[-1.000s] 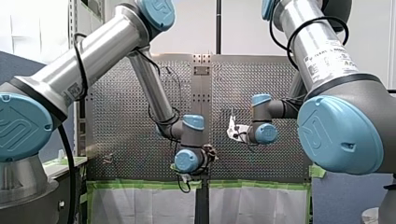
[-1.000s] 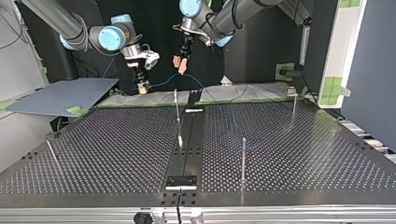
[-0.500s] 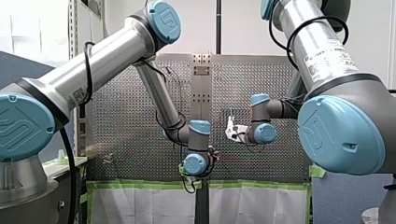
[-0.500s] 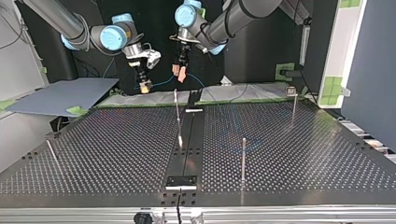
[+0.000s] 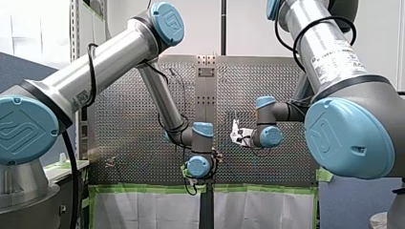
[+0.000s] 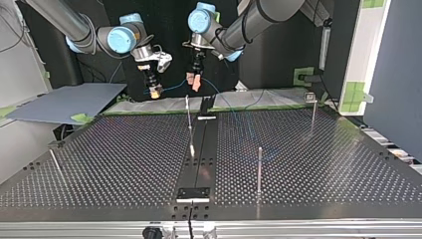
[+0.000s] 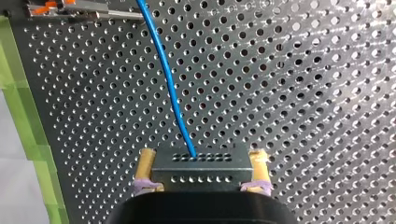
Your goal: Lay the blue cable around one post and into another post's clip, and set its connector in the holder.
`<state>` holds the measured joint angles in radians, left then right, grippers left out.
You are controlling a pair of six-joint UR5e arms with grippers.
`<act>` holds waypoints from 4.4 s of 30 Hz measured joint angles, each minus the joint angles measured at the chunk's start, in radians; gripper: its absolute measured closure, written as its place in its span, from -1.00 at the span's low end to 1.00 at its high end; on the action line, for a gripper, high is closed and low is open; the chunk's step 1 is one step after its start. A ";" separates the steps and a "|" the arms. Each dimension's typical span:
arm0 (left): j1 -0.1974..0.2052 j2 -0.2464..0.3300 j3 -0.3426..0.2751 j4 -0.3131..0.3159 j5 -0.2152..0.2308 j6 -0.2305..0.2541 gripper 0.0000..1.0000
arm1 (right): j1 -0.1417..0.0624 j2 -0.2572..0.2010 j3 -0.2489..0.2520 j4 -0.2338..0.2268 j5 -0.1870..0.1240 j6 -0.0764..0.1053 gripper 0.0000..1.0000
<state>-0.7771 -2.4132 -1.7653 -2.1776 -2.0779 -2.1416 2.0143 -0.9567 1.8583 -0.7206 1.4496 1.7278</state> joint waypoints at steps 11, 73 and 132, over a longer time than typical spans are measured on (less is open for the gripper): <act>-0.010 0.000 0.000 0.030 -0.017 0.030 1.00 | -0.010 0.001 0.000 0.019 0.027 -0.022 1.00; 0.103 -0.155 0.156 0.018 0.026 0.199 1.00 | -0.117 0.206 -0.069 -0.149 0.016 -0.025 1.00; 0.157 -0.179 0.200 -0.021 0.069 0.204 1.00 | -0.162 0.259 -0.090 -0.159 -0.026 -0.040 1.00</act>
<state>-0.6203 -2.5923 -1.5652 -2.1981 -2.0084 -1.9377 1.8524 -0.6974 1.7687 -0.8794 1.4235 1.6880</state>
